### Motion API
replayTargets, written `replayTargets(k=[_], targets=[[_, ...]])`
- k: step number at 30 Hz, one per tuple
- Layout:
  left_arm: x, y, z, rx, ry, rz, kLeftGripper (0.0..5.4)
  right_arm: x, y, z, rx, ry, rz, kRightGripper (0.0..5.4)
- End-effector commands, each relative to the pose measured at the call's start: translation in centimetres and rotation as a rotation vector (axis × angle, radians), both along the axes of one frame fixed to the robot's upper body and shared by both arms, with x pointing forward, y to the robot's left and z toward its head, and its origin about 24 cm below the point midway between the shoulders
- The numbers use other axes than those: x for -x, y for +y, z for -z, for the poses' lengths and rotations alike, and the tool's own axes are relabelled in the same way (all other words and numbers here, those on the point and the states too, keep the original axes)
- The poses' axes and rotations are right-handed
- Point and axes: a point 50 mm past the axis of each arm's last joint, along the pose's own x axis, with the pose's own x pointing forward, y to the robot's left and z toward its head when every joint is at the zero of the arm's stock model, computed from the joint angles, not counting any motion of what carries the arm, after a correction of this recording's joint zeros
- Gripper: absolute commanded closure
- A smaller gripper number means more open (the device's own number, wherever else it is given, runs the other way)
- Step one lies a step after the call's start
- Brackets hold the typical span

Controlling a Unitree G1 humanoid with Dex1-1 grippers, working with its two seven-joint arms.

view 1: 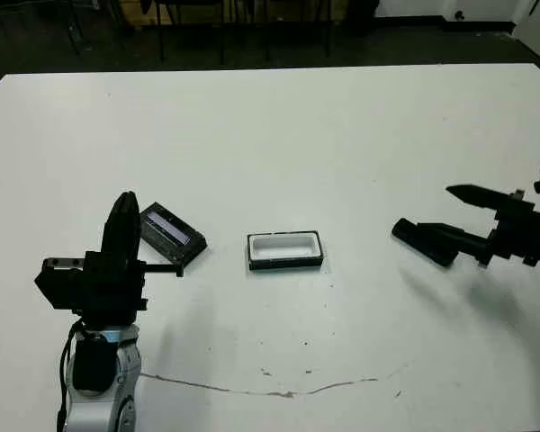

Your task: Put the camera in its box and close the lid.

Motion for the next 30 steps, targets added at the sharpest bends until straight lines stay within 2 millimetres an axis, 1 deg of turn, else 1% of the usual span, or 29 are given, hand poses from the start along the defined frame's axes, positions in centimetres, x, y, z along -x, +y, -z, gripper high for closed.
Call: replayTargets(k=[1, 8, 17, 25, 30], targets=[[0.1, 0.3, 0.4, -0.013, 0.026, -0.012, 5.4, 0.5, -0.1, 1.2, -0.009, 0.032, 0.016, 0.01], [0.2, 0.3, 0.5, -0.002, 0.03, -0.005, 5.4, 1.0, -0.5, 2.7, -0.03, 0.032, 0.025, 0.01], [0.2, 0.4, 0.6, -0.005, 0.03, -0.007, 5.4, 1.4, -0.8, 3.9, -0.01, 0.04, 0.023, 0.01], [0.2, 0.5, 0.6, 0.0, 0.029, -0.004, 5.4, 1.9, -0.7, 5.1, 0.026, 0.039, 0.032, 0.01], [0.3, 0.4, 0.7, -0.001, 0.033, -0.011, 5.4, 2.3, -0.5, 5.7, 0.017, 0.036, 0.022, 0.01]])
